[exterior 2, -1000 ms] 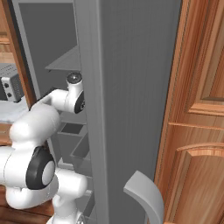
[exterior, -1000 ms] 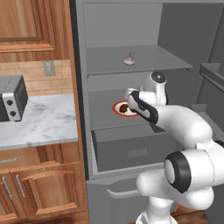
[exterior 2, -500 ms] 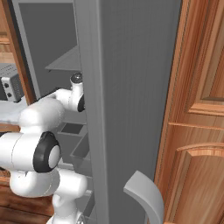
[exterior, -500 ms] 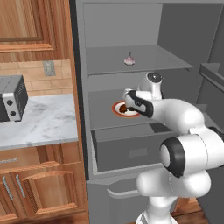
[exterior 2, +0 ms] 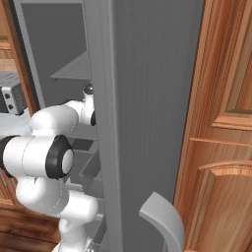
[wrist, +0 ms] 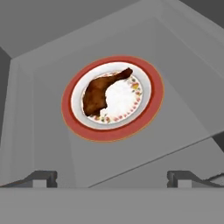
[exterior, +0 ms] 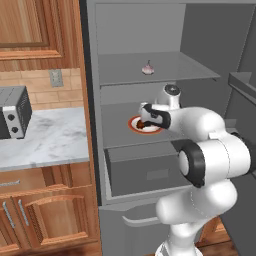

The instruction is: Transport the chicken drumstick from the fridge to the microwave and turn on the microwave.

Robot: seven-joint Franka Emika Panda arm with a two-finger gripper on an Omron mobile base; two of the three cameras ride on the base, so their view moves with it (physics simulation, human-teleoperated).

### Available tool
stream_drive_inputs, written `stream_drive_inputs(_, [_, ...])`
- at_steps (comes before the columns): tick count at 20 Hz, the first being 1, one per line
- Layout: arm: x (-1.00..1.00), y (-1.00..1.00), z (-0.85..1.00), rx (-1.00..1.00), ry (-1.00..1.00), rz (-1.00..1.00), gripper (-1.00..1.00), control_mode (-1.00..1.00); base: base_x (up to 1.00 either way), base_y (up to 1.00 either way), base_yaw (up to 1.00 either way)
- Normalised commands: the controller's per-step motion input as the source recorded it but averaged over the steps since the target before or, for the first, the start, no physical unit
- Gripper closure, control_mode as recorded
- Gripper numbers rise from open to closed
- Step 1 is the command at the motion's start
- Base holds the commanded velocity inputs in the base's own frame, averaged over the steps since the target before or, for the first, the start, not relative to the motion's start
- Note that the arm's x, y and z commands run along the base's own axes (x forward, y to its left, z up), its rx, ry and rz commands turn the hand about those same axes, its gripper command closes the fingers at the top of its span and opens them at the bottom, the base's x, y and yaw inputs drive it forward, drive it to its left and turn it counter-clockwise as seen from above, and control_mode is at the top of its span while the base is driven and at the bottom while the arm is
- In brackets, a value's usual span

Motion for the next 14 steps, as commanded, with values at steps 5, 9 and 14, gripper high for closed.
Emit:
stream_drive_inputs(5, [0.27, 0.00, -0.22, 0.00, 0.00, -0.01, -1.00, -1.00, 0.00, 0.00, 0.00])
stream_drive_inputs(9, [0.26, 0.02, -0.17, 0.00, 0.00, -0.01, -1.00, -1.00, 0.00, 0.00, 0.00])
stream_drive_inputs(14, [0.27, 0.06, -0.17, 0.00, 0.03, -0.01, -1.00, -1.00, 0.00, 0.00, 0.00])
